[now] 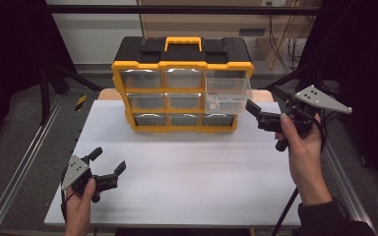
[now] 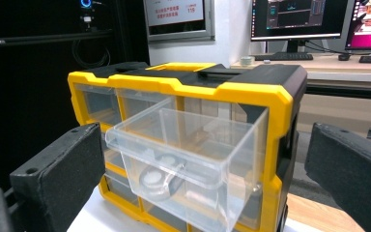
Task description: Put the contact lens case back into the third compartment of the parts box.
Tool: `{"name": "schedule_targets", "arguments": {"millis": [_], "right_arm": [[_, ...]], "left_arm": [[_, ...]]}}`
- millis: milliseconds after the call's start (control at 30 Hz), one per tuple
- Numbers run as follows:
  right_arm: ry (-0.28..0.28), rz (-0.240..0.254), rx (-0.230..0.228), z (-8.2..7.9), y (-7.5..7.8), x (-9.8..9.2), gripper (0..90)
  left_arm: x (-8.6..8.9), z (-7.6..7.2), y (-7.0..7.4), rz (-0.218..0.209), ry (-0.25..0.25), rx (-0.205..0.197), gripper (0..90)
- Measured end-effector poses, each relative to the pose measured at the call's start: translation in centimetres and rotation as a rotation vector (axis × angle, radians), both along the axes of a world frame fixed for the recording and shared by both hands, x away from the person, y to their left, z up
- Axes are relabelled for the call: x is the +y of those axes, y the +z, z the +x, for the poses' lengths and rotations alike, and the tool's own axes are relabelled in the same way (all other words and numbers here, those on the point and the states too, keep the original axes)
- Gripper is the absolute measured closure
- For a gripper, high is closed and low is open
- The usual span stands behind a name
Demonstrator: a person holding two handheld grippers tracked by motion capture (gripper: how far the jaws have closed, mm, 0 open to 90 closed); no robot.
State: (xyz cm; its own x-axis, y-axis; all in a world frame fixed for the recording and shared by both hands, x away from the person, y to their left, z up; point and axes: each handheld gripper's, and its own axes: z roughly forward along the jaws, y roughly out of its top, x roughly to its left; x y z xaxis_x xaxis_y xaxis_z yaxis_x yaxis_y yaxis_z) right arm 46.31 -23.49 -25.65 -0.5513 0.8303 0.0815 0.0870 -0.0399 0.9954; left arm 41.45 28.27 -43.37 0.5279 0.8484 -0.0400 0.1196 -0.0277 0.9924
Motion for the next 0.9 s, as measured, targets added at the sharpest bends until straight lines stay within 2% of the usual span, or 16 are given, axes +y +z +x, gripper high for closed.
{"name": "schedule_targets", "arguments": {"millis": [267, 300, 733, 867, 900], "right_arm": [[-0.004, -0.011, 0.02, -0.8, -2.4, -0.9, 3.8], [-0.008, -0.009, 0.024, -1.0, -3.3, -1.2, 4.0], [-0.041, -0.033, 0.059, -2.0, -8.0, -2.4, 4.8], [-0.042, -0.034, 0.065, -2.1, -8.9, -2.4, 4.6], [-0.04, -0.039, 0.074, -2.2, -9.8, -2.4, 4.4]], "left_arm": [[0.1, 0.0, 0.0, 0.001, 0.006, 0.001, 1.0], [0.1, 0.0, 0.0, 0.001, 0.009, 0.001, 1.0], [0.1, 0.0, -0.1, 0.004, 0.013, 0.004, 1.0], [0.2, 0.0, -0.1, 0.0, 0.014, 0.003, 1.0], [0.2, 0.0, -0.1, 0.0, 0.015, 0.003, 1.0]]}}
